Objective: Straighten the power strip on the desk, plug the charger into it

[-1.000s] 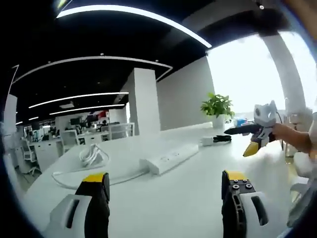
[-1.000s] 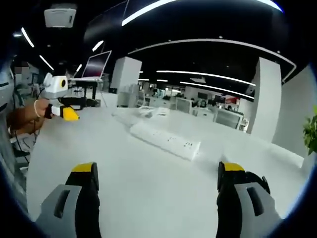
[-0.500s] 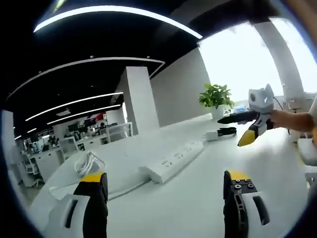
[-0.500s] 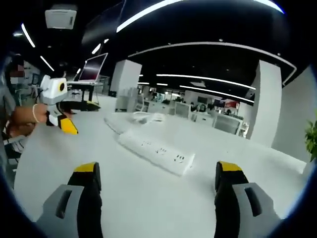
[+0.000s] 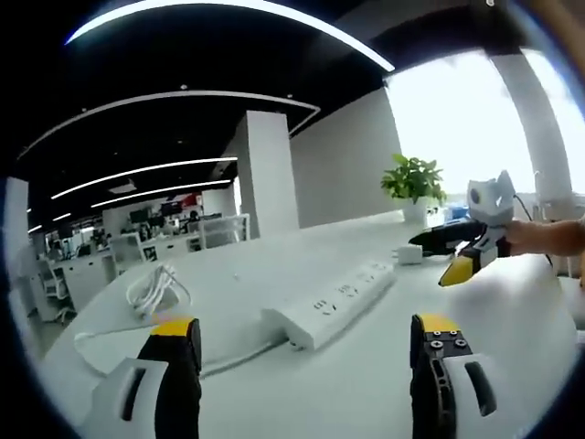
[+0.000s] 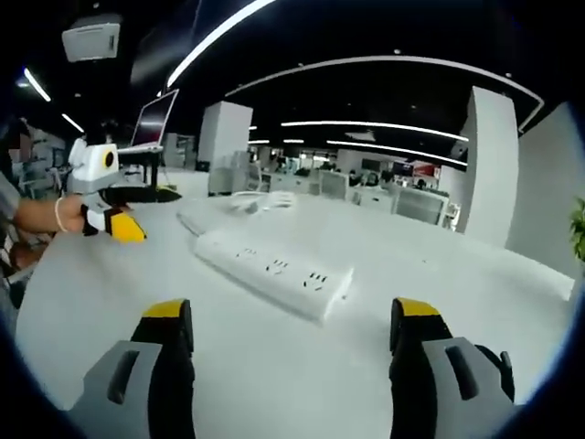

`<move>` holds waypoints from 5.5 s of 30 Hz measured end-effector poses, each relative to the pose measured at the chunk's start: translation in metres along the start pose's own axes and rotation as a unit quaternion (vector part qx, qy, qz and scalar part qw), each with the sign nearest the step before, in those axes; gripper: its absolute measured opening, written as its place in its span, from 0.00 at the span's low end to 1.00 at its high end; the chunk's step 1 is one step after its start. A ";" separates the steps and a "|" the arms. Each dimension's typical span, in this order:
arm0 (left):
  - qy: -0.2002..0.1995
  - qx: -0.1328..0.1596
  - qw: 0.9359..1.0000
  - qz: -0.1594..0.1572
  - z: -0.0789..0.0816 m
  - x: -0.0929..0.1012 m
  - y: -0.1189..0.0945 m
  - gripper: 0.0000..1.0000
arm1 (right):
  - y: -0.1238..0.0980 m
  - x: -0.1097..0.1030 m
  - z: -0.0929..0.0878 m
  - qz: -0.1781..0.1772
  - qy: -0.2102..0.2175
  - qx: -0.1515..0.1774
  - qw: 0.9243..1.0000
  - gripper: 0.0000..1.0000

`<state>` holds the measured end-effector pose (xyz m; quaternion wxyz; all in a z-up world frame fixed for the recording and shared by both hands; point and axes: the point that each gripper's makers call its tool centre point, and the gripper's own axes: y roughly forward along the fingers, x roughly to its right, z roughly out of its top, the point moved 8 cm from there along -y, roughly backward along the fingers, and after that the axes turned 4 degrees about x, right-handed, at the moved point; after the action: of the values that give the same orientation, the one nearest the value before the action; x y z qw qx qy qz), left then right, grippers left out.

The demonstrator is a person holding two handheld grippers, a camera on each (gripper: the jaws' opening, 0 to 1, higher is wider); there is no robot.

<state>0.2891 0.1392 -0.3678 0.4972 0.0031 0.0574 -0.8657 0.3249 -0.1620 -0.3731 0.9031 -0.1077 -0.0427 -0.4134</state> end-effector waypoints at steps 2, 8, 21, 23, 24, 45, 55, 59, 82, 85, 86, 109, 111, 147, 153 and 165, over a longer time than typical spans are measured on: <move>-0.003 -0.003 1.000 0.002 0.000 -0.002 0.006 0.96 | 0.004 0.002 0.000 0.002 0.001 -0.001 1.000 0.86; -0.022 -0.018 1.000 0.004 -0.006 -0.008 0.024 0.92 | 0.017 0.008 -0.005 0.009 0.009 -0.013 1.000 0.81; 0.003 -0.039 0.999 -0.004 -0.020 -0.013 0.042 0.85 | 0.028 0.012 -0.016 0.026 0.034 -0.027 0.999 0.70; 0.001 -0.043 0.999 -0.005 -0.021 -0.014 0.045 0.86 | 0.030 0.013 -0.016 0.027 0.038 -0.029 0.999 0.70; -0.001 -0.047 0.999 -0.007 -0.022 -0.015 0.046 0.86 | 0.030 0.013 -0.016 0.027 0.040 -0.030 0.998 0.70; 0.004 -0.082 0.995 -0.055 -0.025 -0.005 0.055 0.64 | 0.040 0.012 -0.014 0.043 0.040 -0.051 0.997 0.60; 0.010 -0.096 0.993 -0.064 -0.026 -0.002 0.059 0.58 | 0.043 0.016 -0.017 0.046 0.042 -0.057 0.996 0.55; -0.008 -0.092 0.993 -0.070 -0.023 -0.002 0.059 0.56 | 0.045 0.018 -0.017 0.047 0.040 -0.058 0.996 0.53; -0.013 -0.093 0.993 -0.072 -0.024 -0.006 0.059 0.45 | 0.061 0.017 -0.017 0.061 0.038 -0.060 0.996 0.45; -0.008 -0.093 0.993 -0.072 -0.024 -0.006 0.060 0.43 | 0.061 0.017 -0.018 0.059 0.037 -0.061 0.996 0.44; -0.007 -0.094 0.993 -0.072 -0.024 -0.006 0.060 0.43 | 0.061 0.017 -0.018 0.059 0.035 -0.061 0.996 0.44; -0.007 -0.091 0.992 -0.088 -0.025 -0.012 0.061 0.42 | 0.060 0.009 -0.019 0.038 0.020 -0.067 0.997 0.43; -0.007 -0.091 0.992 -0.090 -0.025 -0.013 0.061 0.42 | 0.061 0.009 -0.019 0.036 0.020 -0.068 0.997 0.43; 0.006 -0.079 0.987 -0.137 -0.028 -0.032 0.068 0.42 | 0.057 -0.003 -0.017 -0.011 0.072 -0.060 0.996 0.37; 0.009 -0.080 0.987 -0.136 -0.028 -0.033 0.068 0.42 | 0.055 -0.004 -0.018 -0.013 0.070 -0.062 0.996 0.36; 0.009 -0.078 0.989 -0.128 -0.028 -0.035 0.070 0.42 | 0.063 0.002 -0.017 -0.009 0.073 -0.058 0.996 0.36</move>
<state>0.3660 0.1373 -0.4004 0.3804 -0.0353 0.1296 -0.9150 0.3734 -0.1271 -0.3994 0.8921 -0.1290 0.0468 -0.4305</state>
